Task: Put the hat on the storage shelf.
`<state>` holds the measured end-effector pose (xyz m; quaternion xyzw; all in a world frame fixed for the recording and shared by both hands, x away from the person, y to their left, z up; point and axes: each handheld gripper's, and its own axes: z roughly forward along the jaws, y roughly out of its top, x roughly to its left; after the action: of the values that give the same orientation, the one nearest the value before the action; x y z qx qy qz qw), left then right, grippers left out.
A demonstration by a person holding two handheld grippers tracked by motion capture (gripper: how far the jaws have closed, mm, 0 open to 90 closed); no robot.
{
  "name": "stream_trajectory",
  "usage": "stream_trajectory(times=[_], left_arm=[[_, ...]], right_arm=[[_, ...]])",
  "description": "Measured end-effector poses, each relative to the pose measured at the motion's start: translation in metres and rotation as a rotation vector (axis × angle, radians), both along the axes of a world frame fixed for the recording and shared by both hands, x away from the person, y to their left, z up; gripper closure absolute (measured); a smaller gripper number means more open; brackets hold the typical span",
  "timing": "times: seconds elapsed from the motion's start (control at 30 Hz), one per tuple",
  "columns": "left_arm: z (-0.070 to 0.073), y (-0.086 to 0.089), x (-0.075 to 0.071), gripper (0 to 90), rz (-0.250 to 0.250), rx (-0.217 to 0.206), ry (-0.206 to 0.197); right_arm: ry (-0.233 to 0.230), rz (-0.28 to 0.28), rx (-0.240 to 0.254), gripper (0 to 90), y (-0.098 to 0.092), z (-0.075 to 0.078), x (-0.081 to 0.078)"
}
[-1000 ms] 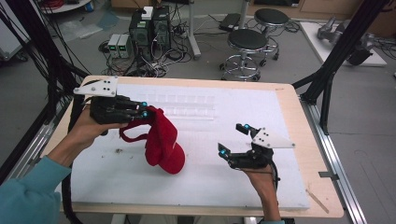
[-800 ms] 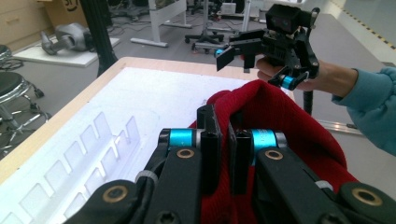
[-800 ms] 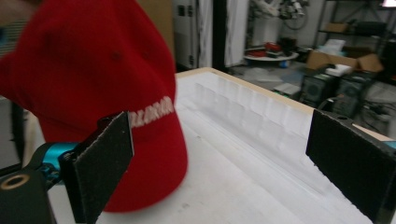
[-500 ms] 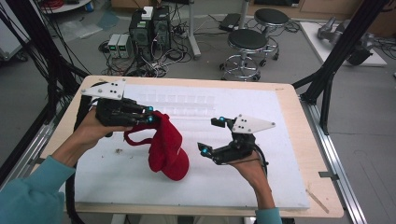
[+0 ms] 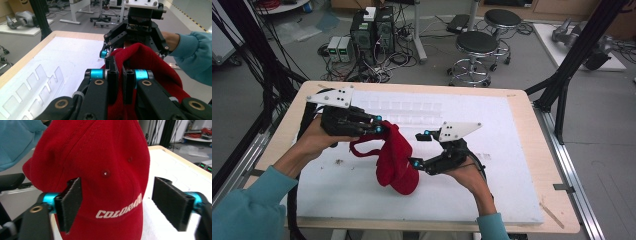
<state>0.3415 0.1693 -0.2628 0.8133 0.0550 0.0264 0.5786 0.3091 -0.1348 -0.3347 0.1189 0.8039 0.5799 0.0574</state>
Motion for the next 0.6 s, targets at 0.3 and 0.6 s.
stream_trajectory(times=[0.3,0.6], left_arm=[[-0.0006,-0.0040,0.0011,86.2,-0.009,-0.002,0.004],[-0.0008,-0.0100,0.0017,86.2,-0.021,-0.007,0.011]], right_arm=[[0.020,0.075,0.010,51.6,0.0010,-0.0004,0.0015],[0.034,0.115,0.020,82.2,0.0074,0.0014,-0.0014]])
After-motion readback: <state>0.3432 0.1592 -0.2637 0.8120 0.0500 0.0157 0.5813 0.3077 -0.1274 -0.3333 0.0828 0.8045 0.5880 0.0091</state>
